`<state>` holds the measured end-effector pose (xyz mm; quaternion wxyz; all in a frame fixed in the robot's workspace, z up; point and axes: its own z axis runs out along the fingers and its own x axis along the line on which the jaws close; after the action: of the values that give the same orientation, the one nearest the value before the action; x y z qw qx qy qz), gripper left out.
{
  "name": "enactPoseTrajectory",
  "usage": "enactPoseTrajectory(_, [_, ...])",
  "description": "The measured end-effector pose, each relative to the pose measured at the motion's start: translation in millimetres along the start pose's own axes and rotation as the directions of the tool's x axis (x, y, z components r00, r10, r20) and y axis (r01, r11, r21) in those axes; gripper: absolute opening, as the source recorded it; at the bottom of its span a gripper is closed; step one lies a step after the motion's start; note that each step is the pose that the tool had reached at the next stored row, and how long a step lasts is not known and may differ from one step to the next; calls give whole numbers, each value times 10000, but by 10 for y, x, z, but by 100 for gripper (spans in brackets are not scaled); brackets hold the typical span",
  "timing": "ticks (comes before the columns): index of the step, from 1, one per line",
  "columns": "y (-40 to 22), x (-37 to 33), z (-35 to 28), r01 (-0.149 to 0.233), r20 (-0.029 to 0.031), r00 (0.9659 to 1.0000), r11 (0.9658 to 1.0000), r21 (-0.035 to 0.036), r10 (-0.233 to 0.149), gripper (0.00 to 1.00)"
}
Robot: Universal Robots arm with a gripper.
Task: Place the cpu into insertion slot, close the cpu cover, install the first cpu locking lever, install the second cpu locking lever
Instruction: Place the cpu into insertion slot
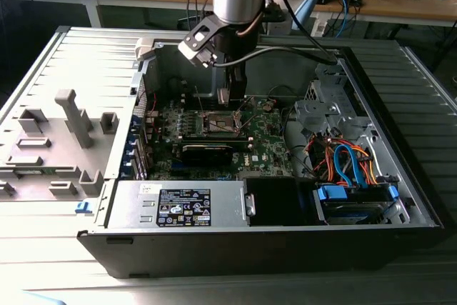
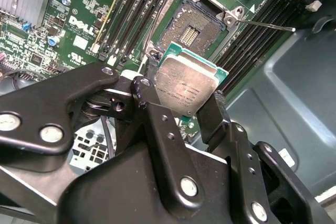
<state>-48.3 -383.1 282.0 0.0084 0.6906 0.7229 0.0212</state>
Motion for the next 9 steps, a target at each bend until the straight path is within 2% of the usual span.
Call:
enactPoseTrajectory(1, [-1,0,4,0,23,10000,10000,2,0,55])
enactPoseTrajectory(2, [-1,0,9,-1,71,10000,10000,3,1,55])
enactPoseTrajectory(3, [-1,1,15,-11,157,9999,10000,6,11,55])
enactPoseTrajectory(4, [0,2,21,-11,194,9998,10000,8,11,55])
enactPoseTrajectory(9, [-4,2,43,-40,248,9997,10000,11,40,55])
